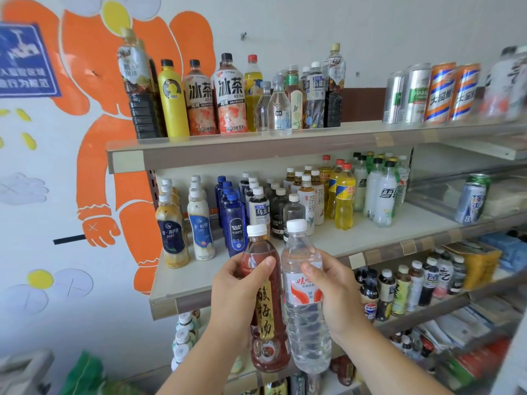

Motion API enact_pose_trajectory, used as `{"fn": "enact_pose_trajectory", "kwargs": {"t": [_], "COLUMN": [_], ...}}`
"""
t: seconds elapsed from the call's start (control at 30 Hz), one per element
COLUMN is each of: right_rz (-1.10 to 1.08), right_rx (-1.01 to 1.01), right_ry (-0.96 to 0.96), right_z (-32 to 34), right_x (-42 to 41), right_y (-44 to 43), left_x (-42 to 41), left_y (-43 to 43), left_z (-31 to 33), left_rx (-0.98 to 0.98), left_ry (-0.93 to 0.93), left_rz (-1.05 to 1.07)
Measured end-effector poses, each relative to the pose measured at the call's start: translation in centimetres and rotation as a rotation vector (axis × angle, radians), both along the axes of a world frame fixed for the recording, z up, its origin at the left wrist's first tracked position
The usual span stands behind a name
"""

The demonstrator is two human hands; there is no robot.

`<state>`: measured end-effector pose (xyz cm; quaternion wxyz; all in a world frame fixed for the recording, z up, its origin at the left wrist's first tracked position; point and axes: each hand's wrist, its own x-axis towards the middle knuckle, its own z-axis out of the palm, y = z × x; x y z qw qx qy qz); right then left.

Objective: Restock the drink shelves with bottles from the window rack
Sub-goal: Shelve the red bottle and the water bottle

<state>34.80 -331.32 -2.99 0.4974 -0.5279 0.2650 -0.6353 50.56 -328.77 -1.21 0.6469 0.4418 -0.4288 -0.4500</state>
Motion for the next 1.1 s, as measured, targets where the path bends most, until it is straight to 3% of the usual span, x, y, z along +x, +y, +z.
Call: {"fn": "enact_pose_trajectory", "kwargs": {"t": [0.47, 1.1], "right_rz": [0.036, -0.116], "right_rx": [-0.082, -0.037], "right_ry": [0.022, 0.026], "right_z": [3.0, 3.4], "right_x": [2.8, -4.0], "right_y": [-1.4, -0.6], "left_x": [2.5, -4.2], "left_y": [-0.2, -1.7], "left_z": [3.3, 3.1], "left_rx": [-0.066, -0.073], "left_ry": [-0.08, -0.059], "left_rz": [0.093, -0.066]}}
